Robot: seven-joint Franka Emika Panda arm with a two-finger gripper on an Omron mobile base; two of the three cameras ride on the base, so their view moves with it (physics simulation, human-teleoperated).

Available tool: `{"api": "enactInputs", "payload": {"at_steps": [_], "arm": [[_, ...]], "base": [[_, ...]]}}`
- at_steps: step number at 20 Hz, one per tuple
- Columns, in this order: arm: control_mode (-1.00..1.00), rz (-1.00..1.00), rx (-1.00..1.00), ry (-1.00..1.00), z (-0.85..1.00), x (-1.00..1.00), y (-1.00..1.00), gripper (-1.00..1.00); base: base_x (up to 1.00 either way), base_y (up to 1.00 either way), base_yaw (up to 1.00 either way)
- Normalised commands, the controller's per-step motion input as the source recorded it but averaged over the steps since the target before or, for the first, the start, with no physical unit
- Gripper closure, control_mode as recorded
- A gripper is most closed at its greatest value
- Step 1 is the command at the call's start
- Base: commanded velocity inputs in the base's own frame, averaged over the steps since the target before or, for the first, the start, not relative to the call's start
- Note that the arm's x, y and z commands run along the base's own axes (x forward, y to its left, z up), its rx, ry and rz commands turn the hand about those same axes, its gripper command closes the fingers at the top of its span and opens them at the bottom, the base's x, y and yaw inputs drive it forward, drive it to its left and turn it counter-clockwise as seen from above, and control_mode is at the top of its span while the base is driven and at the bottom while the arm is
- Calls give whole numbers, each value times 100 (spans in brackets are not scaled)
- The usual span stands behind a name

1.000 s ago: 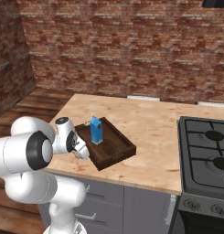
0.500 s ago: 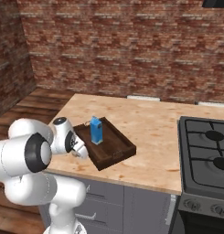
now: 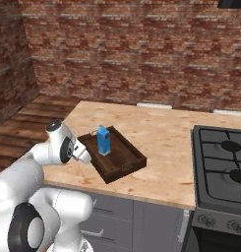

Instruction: Take out the milk from the fridge and place it on the tray on the counter. Then take the sugar cube near the tray and place it in the tray.

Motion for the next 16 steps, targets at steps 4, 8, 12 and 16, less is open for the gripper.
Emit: {"api": "enactInputs", "payload": {"at_steps": [4,8,12,16], "arm": [[-100,12,5,0,76,0,-67,100],[-100,20,4,9,41,-2,-83,100],[-100,23,0,6,2,0,-68,100],[-100,18,0,0,-1,10,-29,100]], "base": [[0,0,0],[0,0,0],[0,0,0],[0,0,0]]}}
